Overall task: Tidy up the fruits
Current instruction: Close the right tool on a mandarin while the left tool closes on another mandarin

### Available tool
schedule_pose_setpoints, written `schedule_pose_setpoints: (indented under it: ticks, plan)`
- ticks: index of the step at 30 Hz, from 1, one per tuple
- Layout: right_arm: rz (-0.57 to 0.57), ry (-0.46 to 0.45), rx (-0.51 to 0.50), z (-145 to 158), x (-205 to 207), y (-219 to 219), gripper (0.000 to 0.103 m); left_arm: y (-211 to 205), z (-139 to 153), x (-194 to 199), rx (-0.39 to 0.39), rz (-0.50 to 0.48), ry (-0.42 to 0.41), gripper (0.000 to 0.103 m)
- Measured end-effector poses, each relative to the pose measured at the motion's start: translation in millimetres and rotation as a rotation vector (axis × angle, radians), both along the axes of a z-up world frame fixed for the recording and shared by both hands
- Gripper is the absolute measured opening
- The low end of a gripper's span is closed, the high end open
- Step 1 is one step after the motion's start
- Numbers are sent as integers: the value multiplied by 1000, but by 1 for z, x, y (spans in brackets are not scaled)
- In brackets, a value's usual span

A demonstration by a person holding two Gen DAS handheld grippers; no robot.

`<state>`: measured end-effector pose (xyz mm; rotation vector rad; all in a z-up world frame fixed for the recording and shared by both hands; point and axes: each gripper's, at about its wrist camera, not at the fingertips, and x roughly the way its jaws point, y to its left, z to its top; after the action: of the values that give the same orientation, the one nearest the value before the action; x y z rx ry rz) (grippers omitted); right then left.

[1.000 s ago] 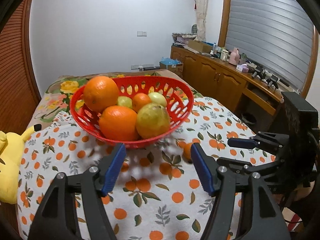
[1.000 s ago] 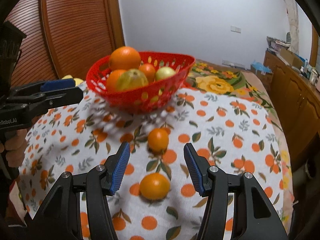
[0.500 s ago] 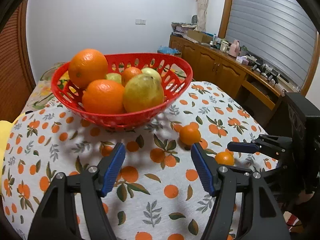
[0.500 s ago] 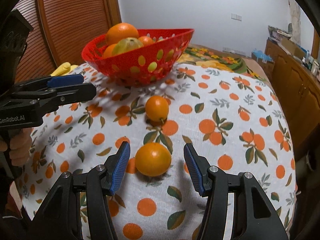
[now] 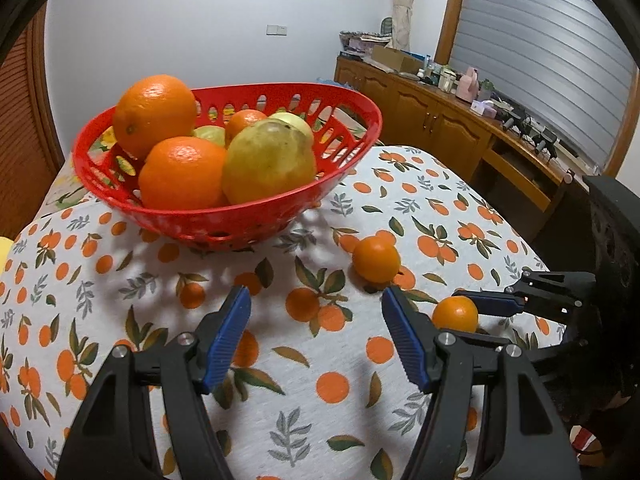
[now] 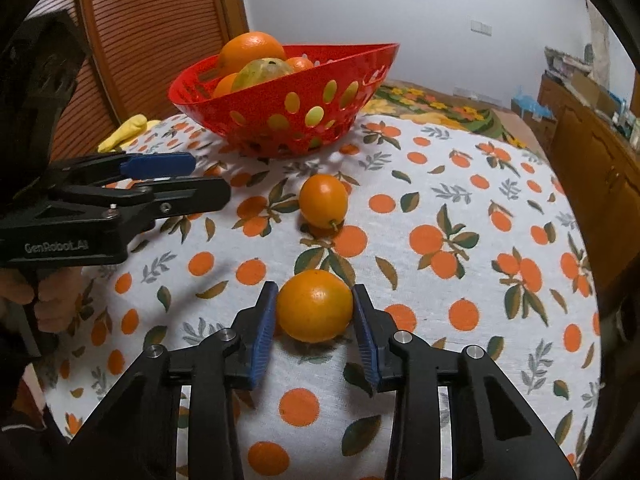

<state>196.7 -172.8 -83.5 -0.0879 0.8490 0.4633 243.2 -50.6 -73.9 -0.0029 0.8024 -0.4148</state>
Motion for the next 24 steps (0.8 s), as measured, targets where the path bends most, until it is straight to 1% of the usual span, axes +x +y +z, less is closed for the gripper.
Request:
schedule_pose_setpoints:
  ticks: [14, 18, 21, 24]
  plan:
    - [-51, -30, 26, 10, -4, -30, 36, -28, -3, 14, -9, -54, 24, 67]
    - [-61, -31, 34, 11, -4, -35, 36, -41, -8, 20, -10, -84, 48, 58]
    - [-65, -32, 38, 11, -5, -38, 36, -47, -11, 25, -1, -80, 60, 54]
    - [-67, -32, 37, 11, -5, -40, 36, -50, -14, 30, -10, -85, 76, 52]
